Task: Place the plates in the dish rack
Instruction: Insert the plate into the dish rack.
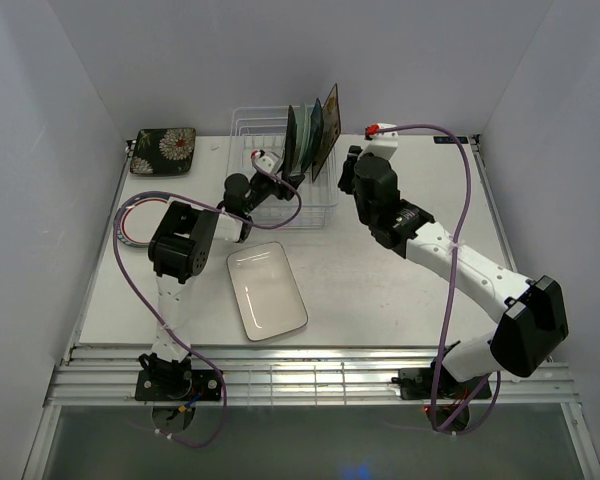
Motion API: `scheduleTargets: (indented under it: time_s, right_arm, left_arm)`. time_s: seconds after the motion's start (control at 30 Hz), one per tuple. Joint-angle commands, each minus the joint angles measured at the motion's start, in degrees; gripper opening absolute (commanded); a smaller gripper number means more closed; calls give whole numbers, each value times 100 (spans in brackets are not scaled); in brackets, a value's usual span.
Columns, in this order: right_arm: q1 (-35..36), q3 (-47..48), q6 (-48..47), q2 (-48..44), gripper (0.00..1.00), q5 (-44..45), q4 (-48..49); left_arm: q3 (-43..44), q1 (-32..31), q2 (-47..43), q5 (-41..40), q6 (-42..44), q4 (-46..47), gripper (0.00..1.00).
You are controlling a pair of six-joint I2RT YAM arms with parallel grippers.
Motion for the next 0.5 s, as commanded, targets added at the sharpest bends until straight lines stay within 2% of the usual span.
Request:
scheduleTargets:
  time_s: [0.0,0.23,0.47]
  right_arm:
    - [-37,-76,79,-232,38,-31,195]
    - [-54,-129,96,-259,38,-84,194]
    - [-72,-199,114,-303,38,-111,195]
  left_arm:
    - [274,10,-265,22,-1,-528,73]
    - [906,116,-204,22,-36,-1160,75]
    - [1180,151,-274,31,-98,-1381,75]
